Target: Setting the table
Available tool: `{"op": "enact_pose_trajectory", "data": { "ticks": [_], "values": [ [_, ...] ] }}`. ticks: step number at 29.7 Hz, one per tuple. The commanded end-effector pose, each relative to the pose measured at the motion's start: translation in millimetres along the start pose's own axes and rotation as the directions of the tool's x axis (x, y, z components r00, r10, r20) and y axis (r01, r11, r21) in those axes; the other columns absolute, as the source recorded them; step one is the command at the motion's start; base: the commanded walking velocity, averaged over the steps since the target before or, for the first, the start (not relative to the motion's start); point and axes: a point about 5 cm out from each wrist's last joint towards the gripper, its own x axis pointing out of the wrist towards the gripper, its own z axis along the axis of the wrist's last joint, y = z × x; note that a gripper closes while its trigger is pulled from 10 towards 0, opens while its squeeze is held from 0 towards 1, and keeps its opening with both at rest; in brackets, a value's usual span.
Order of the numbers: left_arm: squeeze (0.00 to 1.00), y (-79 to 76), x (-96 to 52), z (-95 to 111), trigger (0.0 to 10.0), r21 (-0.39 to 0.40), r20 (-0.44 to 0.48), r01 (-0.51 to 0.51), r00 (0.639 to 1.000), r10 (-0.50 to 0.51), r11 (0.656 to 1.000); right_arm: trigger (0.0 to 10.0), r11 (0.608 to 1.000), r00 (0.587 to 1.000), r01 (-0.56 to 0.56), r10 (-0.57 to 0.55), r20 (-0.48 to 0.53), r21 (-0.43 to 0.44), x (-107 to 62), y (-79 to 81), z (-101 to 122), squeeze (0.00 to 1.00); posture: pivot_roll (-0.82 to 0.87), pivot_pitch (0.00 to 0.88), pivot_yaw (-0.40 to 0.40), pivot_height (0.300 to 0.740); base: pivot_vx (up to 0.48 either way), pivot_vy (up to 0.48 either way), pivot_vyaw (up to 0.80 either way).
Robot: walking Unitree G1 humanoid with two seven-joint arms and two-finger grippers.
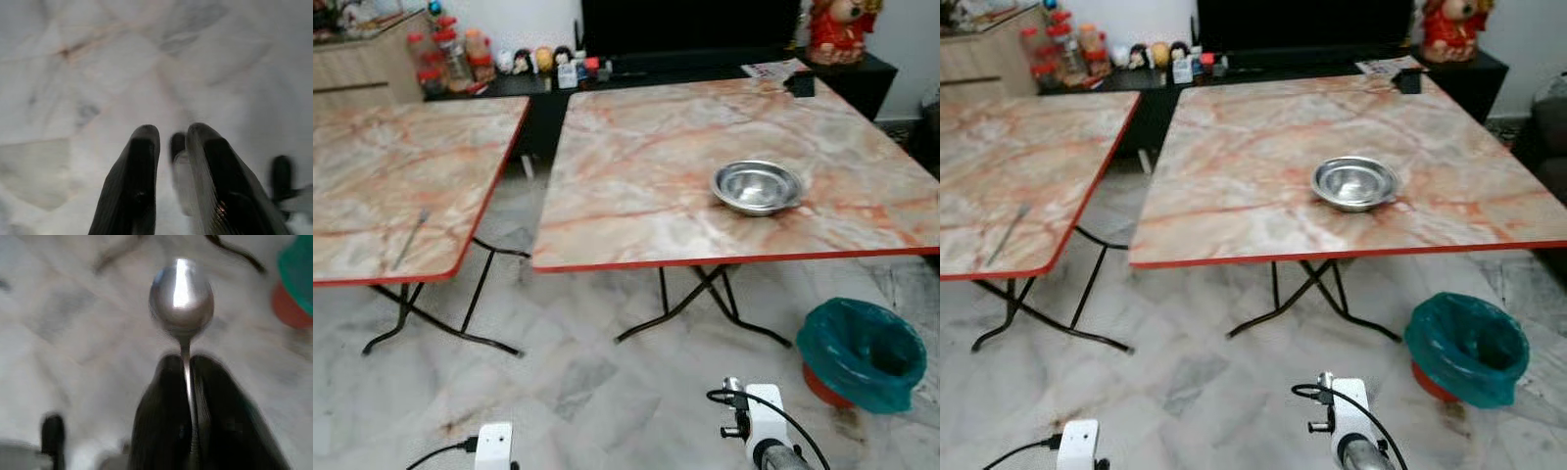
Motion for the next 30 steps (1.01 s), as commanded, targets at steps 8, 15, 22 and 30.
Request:
{"op": "enact_pose_trajectory", "data": {
  "ticks": [8,15,22,30],
  "values": [
    [0.00,14.1,-0.1,1,10.0,0.007,-0.007,-0.038,0.999,0.038,0.999,10.0,0.999,0.999,0.006,-0.009,0.053,0.053,3.3,5.9,15,0.00,-0.01,0.013,0.053,0.740,0.253,-0.352,0.00],
    [0.00,13.4,0.5,3,10.0,0.005,-0.001,-0.034,0.999,0.034,0.999,10.0,0.995,0.999,0.029,-0.032,0.031,0.095,2.3,4.3,9,0.00,-0.02,0.027,0.062,0.740,0.257,-0.350,0.00],
    [0.00,14.0,0.8,4,10.0,0.004,0.001,-0.030,1.000,0.030,1.000,10.0,0.994,1.000,0.031,-0.031,-0.001,0.104,0.2,7.0,-1,0.00,-0.02,0.032,0.069,0.740,0.219,-0.281,-0.64],
    [0.00,15.6,1.0,5,10.0,-0.001,-0.002,-0.027,1.000,0.027,1.000,10.0,0.993,1.000,0.013,-0.013,-0.001,0.118,-0.4,14.0,-4,0.00,-0.02,0.038,0.078,0.740,0.000,0.000,-0.44]
  ]
}}
